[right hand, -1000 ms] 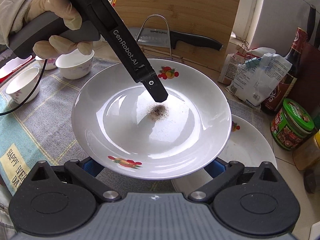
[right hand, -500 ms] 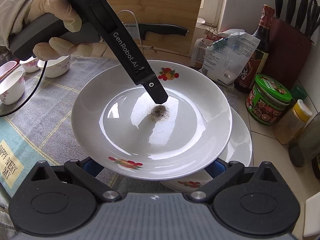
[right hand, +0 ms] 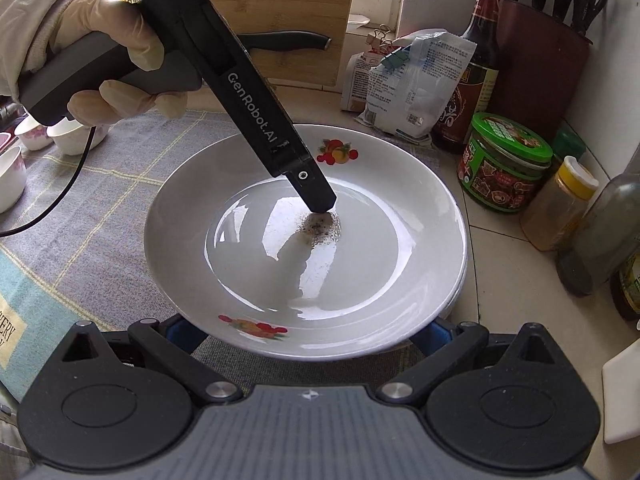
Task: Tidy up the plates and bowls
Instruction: 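Lower the stained plate onto the stack and open both tools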
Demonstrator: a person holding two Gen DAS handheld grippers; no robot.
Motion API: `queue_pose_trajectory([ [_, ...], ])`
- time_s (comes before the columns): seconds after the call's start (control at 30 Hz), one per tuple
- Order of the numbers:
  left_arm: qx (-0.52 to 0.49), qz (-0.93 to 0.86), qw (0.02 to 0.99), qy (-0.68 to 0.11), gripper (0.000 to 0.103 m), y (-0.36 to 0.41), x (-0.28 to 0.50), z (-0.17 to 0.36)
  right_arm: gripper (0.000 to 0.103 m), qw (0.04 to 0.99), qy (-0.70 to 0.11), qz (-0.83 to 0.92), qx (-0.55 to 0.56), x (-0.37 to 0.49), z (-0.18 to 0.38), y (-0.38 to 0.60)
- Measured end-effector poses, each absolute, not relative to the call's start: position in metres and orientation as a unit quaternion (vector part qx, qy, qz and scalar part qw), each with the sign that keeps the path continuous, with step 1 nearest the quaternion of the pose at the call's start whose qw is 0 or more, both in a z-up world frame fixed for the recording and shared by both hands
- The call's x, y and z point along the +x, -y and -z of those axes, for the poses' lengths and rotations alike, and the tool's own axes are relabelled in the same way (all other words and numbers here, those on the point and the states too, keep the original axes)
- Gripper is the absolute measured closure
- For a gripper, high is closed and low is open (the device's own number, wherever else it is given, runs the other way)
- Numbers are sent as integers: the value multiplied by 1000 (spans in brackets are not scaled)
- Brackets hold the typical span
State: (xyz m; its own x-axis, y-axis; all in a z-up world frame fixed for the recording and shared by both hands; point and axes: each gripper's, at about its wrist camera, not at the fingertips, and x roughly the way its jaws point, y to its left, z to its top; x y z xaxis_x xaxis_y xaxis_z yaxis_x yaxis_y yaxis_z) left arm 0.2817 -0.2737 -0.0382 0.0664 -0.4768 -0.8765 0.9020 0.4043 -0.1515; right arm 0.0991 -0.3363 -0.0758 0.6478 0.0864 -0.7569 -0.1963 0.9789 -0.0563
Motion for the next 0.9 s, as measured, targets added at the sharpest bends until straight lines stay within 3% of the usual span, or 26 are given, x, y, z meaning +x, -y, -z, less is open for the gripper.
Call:
queue_pose_trajectory([
  [0.9, 234, 509, 676, -478, 33, 288, 284, 57, 0, 901, -431, -47, -27, 98, 79, 347],
])
